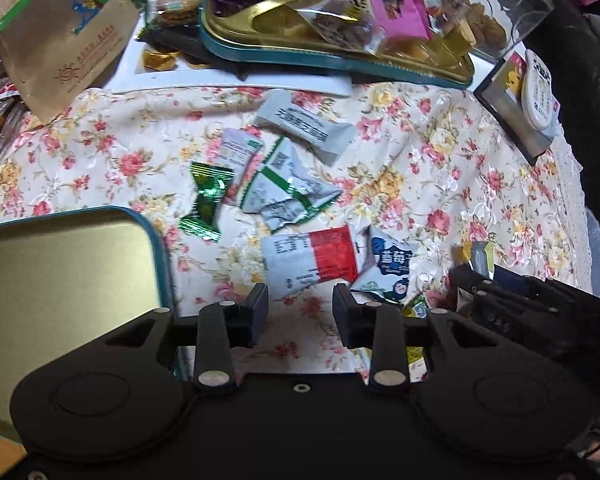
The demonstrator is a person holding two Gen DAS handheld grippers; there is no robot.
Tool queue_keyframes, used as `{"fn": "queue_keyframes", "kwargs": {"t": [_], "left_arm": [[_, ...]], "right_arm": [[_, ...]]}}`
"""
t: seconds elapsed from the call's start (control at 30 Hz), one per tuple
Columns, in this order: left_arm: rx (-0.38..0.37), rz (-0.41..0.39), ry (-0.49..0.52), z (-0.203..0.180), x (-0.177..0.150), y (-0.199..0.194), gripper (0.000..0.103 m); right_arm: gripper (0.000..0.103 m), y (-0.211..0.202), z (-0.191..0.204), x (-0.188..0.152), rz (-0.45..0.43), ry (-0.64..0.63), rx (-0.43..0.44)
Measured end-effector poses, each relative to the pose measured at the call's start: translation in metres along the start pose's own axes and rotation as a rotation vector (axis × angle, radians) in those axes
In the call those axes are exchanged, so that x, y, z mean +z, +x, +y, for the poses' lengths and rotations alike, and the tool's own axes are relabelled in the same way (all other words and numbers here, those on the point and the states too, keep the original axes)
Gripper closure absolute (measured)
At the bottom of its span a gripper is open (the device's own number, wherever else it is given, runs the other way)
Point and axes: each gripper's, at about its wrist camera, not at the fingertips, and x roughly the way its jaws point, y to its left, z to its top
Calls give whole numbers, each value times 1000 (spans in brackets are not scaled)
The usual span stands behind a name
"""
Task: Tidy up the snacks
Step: 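Close the right gripper on the silver-yellow packet and lift it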
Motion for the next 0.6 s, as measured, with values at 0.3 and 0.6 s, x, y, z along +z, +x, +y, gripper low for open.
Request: {"fn": "queue_keyframes", "kwargs": {"t": [0.3,0.6], "left_arm": [[-17,-22,124,-55,-2,22,59],[53,-34,166,-80,-3,47,59]], "right_arm": [[64,-26,-42,11,24,263,118],[64,-52,-51,13,-35,262,35]]}}
